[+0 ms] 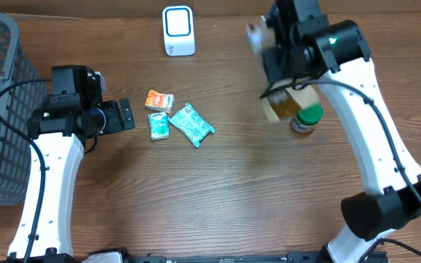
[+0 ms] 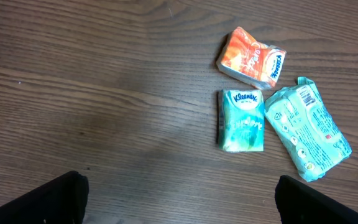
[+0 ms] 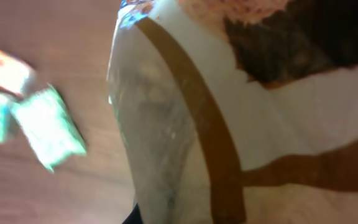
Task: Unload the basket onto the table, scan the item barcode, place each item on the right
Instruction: 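Carry the snack bag right and place it beside the jar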
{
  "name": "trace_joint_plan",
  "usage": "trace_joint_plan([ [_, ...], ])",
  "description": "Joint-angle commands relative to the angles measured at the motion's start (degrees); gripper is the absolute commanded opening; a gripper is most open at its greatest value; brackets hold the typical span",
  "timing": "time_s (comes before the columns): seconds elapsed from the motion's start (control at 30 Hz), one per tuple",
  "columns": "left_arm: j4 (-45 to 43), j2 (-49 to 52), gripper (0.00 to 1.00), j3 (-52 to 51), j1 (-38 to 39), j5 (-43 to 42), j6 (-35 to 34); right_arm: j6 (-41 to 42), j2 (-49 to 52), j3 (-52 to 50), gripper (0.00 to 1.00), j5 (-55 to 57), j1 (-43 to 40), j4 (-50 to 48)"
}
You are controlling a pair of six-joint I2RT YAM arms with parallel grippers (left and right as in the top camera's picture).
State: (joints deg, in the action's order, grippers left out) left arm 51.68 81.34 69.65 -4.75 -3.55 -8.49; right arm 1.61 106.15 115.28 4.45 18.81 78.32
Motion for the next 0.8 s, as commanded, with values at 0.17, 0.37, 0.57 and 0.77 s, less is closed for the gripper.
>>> trace_joint_plan([
  [0.17, -0.07, 0.31, 1.0, 0.26, -0.13, 0.59, 1.22, 1.66, 0.92, -24.9, 0.04, -0.02, -6.32, -11.26],
  [0.37, -0.07, 0.31, 0.99, 0.26, -0.13, 0.59, 1.22, 6.14, 0.92, -32.65, 0.04, 9.46, -9.97, -15.96],
  [0.57, -0.07, 0.31, 0.99, 0.26, -0.13, 0.57, 1.22, 7.21, 0.92, -33.97, 0.04, 14.47, -12.2, -16.24],
  [0.77, -0.07, 0.31, 1.0, 0.26, -0.13, 0.59, 1.22, 8.9, 0.92, -33.97, 0.07, 16.98, -14.38, -18.14],
])
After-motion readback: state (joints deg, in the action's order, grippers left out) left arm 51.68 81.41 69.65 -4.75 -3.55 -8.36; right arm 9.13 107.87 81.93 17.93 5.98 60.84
